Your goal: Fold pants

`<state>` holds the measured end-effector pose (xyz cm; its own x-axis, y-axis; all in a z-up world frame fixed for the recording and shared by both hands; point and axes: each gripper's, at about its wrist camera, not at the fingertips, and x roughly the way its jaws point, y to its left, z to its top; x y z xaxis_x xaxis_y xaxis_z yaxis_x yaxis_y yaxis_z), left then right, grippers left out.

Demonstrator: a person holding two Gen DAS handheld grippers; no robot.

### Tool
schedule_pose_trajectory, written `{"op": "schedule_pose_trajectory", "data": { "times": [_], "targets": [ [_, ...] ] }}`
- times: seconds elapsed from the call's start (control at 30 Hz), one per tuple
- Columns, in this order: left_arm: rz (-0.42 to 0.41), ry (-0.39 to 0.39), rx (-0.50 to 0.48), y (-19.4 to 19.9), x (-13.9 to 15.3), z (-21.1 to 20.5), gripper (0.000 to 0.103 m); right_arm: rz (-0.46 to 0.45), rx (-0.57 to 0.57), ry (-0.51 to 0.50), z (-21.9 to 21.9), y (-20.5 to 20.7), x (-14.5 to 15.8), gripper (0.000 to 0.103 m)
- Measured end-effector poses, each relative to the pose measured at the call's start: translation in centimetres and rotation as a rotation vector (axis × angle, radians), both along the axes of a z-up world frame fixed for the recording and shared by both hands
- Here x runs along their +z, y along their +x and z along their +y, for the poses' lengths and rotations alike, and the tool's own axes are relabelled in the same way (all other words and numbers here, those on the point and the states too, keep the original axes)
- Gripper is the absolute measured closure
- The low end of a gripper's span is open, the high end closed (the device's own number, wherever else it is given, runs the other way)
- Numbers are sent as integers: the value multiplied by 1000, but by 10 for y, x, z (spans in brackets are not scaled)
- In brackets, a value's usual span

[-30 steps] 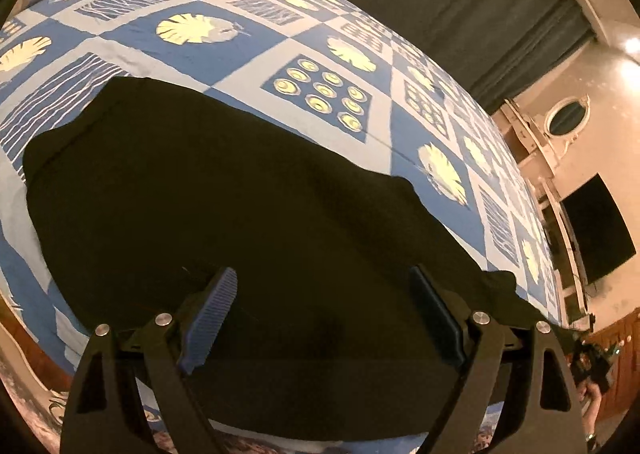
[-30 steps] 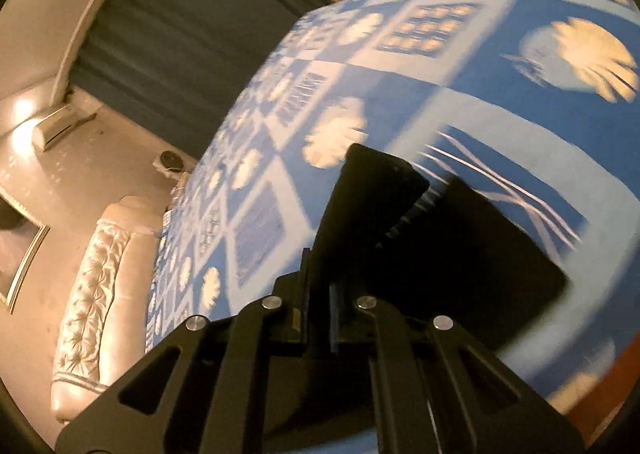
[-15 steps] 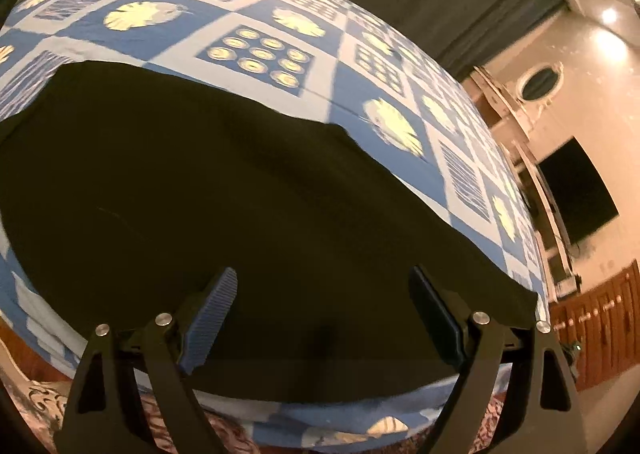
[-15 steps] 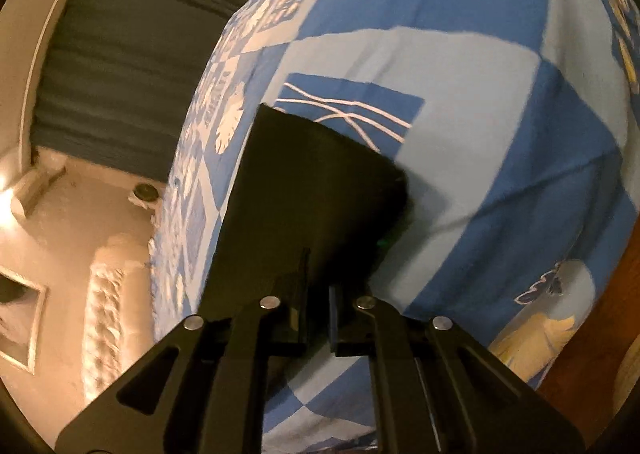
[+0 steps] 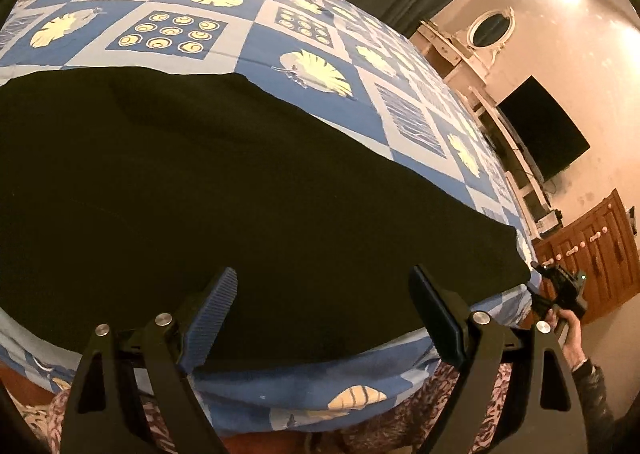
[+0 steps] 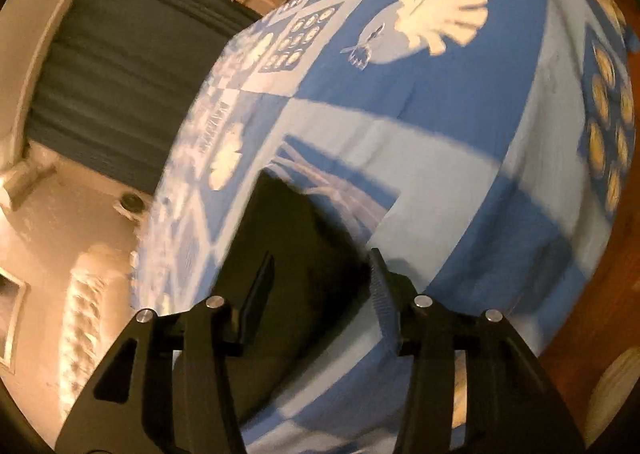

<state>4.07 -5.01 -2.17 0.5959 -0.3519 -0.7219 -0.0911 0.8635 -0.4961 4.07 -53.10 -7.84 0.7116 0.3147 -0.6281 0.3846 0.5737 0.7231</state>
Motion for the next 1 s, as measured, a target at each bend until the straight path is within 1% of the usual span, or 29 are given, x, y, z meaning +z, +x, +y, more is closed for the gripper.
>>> {"op": "schedule_pose_trajectory", "data": {
  "times": [0.03,0.07,0.1,0.2,0.27,0.3,0.37,0.4,0.43,0.57,0.63,0.67,0.77,0.8,0.87,0.9,0.93,1.0],
  "targets": [
    [4,-5,11,0,-2,3,17,11,12,-8,-6,2,-3,55],
    [10,-13,24,0,-4,6,17,26,43,6,-10,7,-9,55],
    [17,-20,36,0,-6,9,17,42,96,51,-12,13,-19,54],
    [31,-50,65,0,-11,18,17,-4,126,122,-14,15,-27,47],
    [34,-60,69,0,-12,19,17,-17,156,151,-10,17,-29,47],
    [33,-56,66,0,-12,18,17,-20,176,151,-7,22,-28,50],
    [30,-45,62,0,-12,19,17,-9,197,142,-5,25,-29,74],
    [27,-44,61,0,-12,19,17,-12,215,171,-4,28,-32,80],
    [21,-41,65,-1,-12,20,17,-16,218,167,-3,30,-31,82],
    [-24,0,117,-7,-3,29,17,-26,218,43,-8,33,-15,87],
    [-23,2,145,-7,-2,39,17,4,217,5,-11,33,-19,88],
    [-17,-3,155,-7,-2,43,17,9,215,11,-10,33,-25,88],
    [-4,-17,192,-8,-6,57,17,-22,204,53,-15,28,-27,86],
    [3,-13,204,-8,-6,62,17,-21,194,46,-18,28,-24,83],
    [1,-3,224,-8,-5,70,17,-18,157,-39,-25,24,-9,77],
    [-2,3,234,-9,-5,74,17,-23,139,-97,-28,22,2,72],
    [-5,10,244,-10,-5,81,17,-31,132,-127,-29,22,10,60],
    [-3,22,257,-10,-7,91,17,-54,148,-159,-30,26,24,46]
  ]
}}
